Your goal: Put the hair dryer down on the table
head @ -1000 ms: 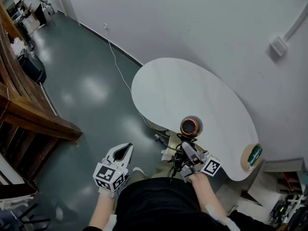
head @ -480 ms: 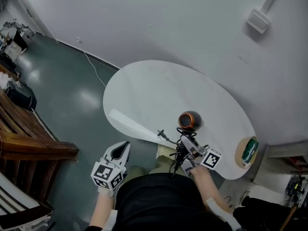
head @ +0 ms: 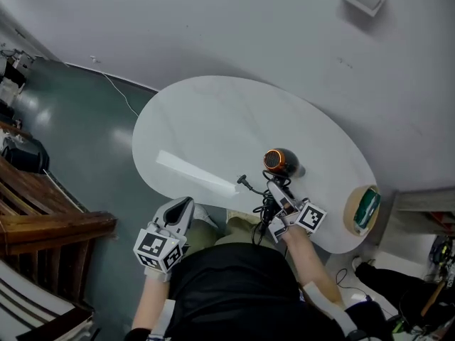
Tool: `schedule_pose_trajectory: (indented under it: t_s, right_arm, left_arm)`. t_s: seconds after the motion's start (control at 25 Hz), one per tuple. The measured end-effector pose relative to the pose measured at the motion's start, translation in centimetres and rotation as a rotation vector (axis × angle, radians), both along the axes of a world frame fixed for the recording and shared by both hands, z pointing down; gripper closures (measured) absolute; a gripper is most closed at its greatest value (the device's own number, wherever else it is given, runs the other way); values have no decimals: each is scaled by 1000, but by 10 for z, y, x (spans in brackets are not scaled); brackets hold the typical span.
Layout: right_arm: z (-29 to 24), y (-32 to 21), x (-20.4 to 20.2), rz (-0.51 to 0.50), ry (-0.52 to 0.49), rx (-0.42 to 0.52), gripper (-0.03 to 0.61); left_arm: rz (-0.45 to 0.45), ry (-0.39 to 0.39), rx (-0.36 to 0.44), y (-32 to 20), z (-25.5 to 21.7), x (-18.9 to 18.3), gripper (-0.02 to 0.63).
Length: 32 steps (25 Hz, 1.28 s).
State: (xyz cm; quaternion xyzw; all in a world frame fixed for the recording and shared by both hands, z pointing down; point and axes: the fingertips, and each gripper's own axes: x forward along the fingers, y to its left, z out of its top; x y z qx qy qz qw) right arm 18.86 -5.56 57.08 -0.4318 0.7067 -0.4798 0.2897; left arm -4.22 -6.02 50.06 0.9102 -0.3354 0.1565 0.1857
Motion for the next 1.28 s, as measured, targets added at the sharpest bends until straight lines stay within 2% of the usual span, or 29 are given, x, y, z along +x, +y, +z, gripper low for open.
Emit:
schedule_pose_trajectory:
  t_s: [0.24, 0.4, 0.64, 0.92, 1.28]
  right_arm:
    - [27, -15, 9, 58, 18, -61, 285]
    - [42, -28, 10, 104, -4, -104, 285]
    - [46, -57, -5, 106, 62, -127, 285]
    - [78, -86, -9, 148, 102, -258, 287]
    - [109, -111, -24, 133, 241, -380, 288]
  left_arm:
    - [44, -1, -9, -25, 5, 4, 603]
    - [67, 2, -21, -45, 8, 1, 603]
    - [85, 12, -35, -73, 8, -9, 603]
    - [78, 15, -59, -97, 15, -22, 603]
    - [49, 15, -84, -117, 24, -39, 603]
